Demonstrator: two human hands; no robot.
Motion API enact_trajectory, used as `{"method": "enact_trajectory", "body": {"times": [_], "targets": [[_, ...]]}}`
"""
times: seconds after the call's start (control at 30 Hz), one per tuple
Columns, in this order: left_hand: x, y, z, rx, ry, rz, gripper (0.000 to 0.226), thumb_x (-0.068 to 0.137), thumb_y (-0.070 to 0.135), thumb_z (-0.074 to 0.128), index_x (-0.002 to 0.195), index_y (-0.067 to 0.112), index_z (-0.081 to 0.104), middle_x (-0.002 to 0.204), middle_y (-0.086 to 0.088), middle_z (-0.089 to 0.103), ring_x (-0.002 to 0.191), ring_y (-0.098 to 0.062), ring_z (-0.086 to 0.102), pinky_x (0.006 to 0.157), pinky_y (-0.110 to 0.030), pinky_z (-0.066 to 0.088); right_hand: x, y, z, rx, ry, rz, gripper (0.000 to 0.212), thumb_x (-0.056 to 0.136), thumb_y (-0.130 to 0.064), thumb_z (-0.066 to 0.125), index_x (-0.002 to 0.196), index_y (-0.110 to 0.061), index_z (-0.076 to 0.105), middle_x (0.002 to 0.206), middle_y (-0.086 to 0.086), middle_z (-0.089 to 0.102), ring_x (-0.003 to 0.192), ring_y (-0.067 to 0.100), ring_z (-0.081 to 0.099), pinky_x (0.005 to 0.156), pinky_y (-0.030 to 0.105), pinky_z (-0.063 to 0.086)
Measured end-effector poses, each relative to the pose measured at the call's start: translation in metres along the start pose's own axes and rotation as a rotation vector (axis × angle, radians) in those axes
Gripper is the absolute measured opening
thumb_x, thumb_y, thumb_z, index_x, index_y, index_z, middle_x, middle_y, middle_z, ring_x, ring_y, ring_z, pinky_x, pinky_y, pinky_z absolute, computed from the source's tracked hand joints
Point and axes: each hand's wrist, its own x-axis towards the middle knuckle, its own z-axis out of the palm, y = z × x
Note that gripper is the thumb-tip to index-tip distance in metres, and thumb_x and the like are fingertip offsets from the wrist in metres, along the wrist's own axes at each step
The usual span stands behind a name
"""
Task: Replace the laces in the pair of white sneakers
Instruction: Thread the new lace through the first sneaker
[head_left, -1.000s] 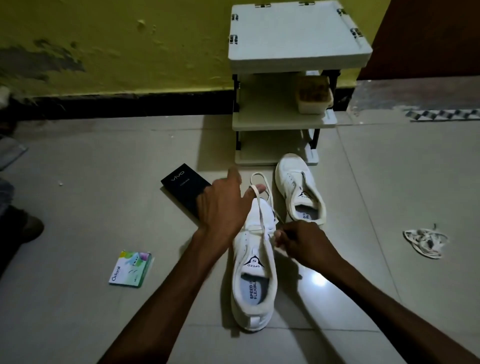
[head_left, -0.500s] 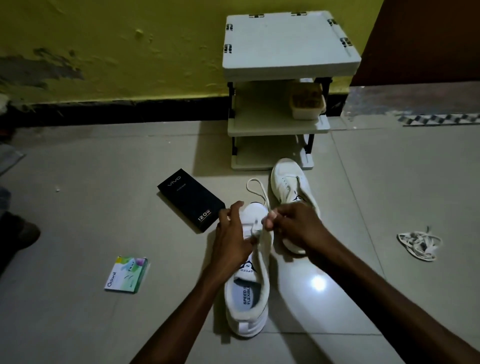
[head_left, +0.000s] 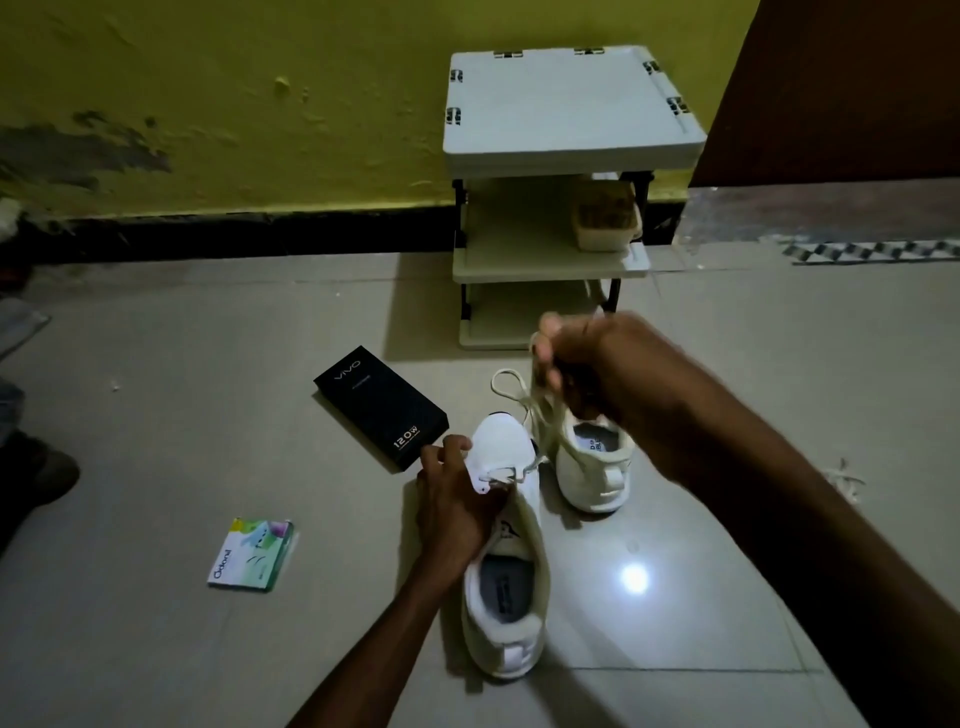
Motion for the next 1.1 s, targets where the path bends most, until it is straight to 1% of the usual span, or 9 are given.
{"method": "enact_trajectory", "body": {"times": [0.1,0.2,0.27,0.33,0.4,0.5,0.63,0.83,1.1], "targets": [[-0.002,0.0,-0.001,0.063,-0.009,0.015,0.042,0.077,0.03,0.072,0.114,0.025,0.052,0.119,0.001,0.045,0.108,-0.023,0.05,0.073,-0.028,0.032,-0.003,0.049,0.003,-0.492,0.008,0.214,0.024,0.09,-0.02,0.055,0.071,-0.012,0.067,0.062,0.004,0.061,0.052,0.012,0.054,0.048,0.02,0.039],[0.001,0.001,-0.004,0.033,-0.036,0.03,0.029,0.081,0.025,0.071,0.105,0.027,0.056,0.113,0.007,0.046,0.106,-0.016,0.05,0.075,-0.027,0.036,-0.011,0.103,0.009,-1.046,-0.184,0.313,0.018,0.091,-0.026,0.058,0.095,-0.011,0.068,0.093,0.01,0.071,0.086,0.022,0.07,0.075,0.027,0.054],[0.003,0.001,-0.007,0.031,-0.066,0.068,0.02,0.081,0.02,0.069,0.097,0.027,0.058,0.107,0.008,0.047,0.104,-0.016,0.052,0.077,-0.03,0.043,-0.013,0.124,0.01,-1.223,-0.362,0.424,0.024,0.092,-0.016,0.058,0.111,-0.002,0.063,0.107,0.015,0.068,0.095,0.026,0.069,0.072,0.028,0.052],[0.003,0.0,-0.008,0.059,-0.097,0.093,0.017,0.082,0.017,0.066,0.094,0.026,0.06,0.108,0.006,0.048,0.105,-0.017,0.052,0.081,-0.034,0.048,-0.012,0.132,0.009,-1.283,-0.52,0.492,0.029,0.092,-0.011,0.059,0.118,0.001,0.061,0.112,0.016,0.067,0.096,0.027,0.07,0.067,0.027,0.053],[0.003,0.001,-0.009,0.047,-0.11,0.102,0.016,0.082,0.013,0.063,0.092,0.025,0.062,0.108,0.006,0.049,0.105,-0.017,0.054,0.084,-0.036,0.049,-0.004,0.133,0.007,-1.301,-0.535,0.425,0.03,0.092,-0.016,0.062,0.119,-0.002,0.063,0.113,0.013,0.068,0.099,0.027,0.069,0.075,0.03,0.056],[0.004,0.002,-0.009,0.032,-0.117,0.099,0.017,0.082,0.012,0.062,0.09,0.027,0.062,0.107,0.008,0.048,0.106,-0.015,0.054,0.086,-0.036,0.049,0.02,0.121,0.003,-1.179,-0.204,0.272,0.023,0.089,-0.016,0.065,0.109,-0.005,0.067,0.103,0.013,0.07,0.092,0.025,0.07,0.082,0.035,0.057],[0.001,0.005,-0.009,0.056,-0.112,0.085,0.015,0.083,0.017,0.061,0.093,0.027,0.061,0.11,0.008,0.046,0.108,-0.014,0.05,0.084,-0.035,0.048,0.068,0.098,0.004,-1.346,0.107,-0.045,0.02,0.089,-0.013,0.057,0.107,-0.008,0.064,0.107,0.013,0.065,0.099,0.03,0.065,0.086,0.035,0.052],[0.004,0.004,-0.012,0.037,-0.132,0.041,0.016,0.082,0.016,0.061,0.093,0.028,0.06,0.109,0.009,0.047,0.108,-0.013,0.049,0.084,-0.034,0.048,0.129,0.101,0.017,-1.728,-0.116,-0.134,0.027,0.09,-0.008,0.053,0.116,-0.012,0.06,0.118,0.007,0.063,0.108,0.027,0.062,0.078,0.031,0.045],[0.003,0.002,-0.01,0.057,-0.105,0.028,0.016,0.083,0.02,0.064,0.094,0.029,0.056,0.108,0.01,0.044,0.106,-0.012,0.046,0.074,-0.025,0.038,0.162,0.129,0.027,-1.875,-0.24,-0.114,0.03,0.094,-0.014,0.046,0.119,-0.017,0.061,0.125,0.004,0.062,0.115,0.023,0.06,0.085,0.031,0.044]]}}
